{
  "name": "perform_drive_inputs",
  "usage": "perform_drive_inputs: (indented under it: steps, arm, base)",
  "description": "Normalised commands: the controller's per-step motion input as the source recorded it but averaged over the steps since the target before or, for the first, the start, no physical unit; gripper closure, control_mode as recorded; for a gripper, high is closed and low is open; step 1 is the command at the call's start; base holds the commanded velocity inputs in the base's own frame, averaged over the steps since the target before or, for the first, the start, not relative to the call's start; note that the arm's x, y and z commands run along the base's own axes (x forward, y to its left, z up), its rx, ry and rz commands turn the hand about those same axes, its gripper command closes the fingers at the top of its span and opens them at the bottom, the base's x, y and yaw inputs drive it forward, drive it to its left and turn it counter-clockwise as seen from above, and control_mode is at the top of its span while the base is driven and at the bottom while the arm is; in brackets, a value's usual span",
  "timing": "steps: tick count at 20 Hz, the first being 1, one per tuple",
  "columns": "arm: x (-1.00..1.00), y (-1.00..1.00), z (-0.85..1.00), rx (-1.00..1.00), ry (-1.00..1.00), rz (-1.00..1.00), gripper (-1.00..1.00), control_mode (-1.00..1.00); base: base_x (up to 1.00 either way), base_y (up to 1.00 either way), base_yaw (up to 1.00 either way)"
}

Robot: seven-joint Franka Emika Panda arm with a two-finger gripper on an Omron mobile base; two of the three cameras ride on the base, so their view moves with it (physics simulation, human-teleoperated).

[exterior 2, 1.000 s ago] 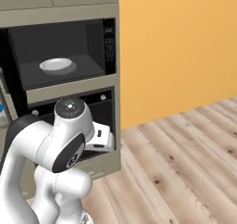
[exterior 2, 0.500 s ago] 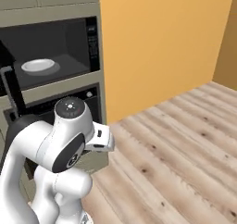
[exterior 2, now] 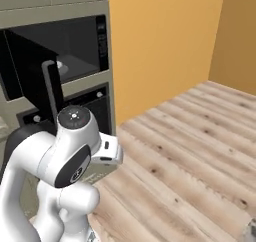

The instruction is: Pick the mushroom from the counter and place it in the microwave. Then turn on the microwave.

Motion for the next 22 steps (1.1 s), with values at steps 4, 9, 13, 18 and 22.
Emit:
perform_drive_inputs:
  steps: [4,9,13,18,22]
  arm:
    - [0.00,0.00,0.00,0.00,0.00,0.00,-1.00,1.00]
    - [0.00,0.00,0.00,0.00,0.00,0.00,-1.00,1.00]
    - [0.00,0.00,0.00,0.00,0.00,0.00,-1.00,1.00]
    - [0.00,0.00,0.00,0.00,0.00,0.00,-1.00,1.00]
    - [0.00,0.00,0.00,0.00,0.00,0.00,-1.00,1.00]
  base:
    - [-0.29,0.59,-0.05]
    - [-0.18,0.66,-0.01]
    - [-0.10,0.64,0.07]
    - [-0.04,0.63,0.05]
    - [-0.02,0.62,0.04]
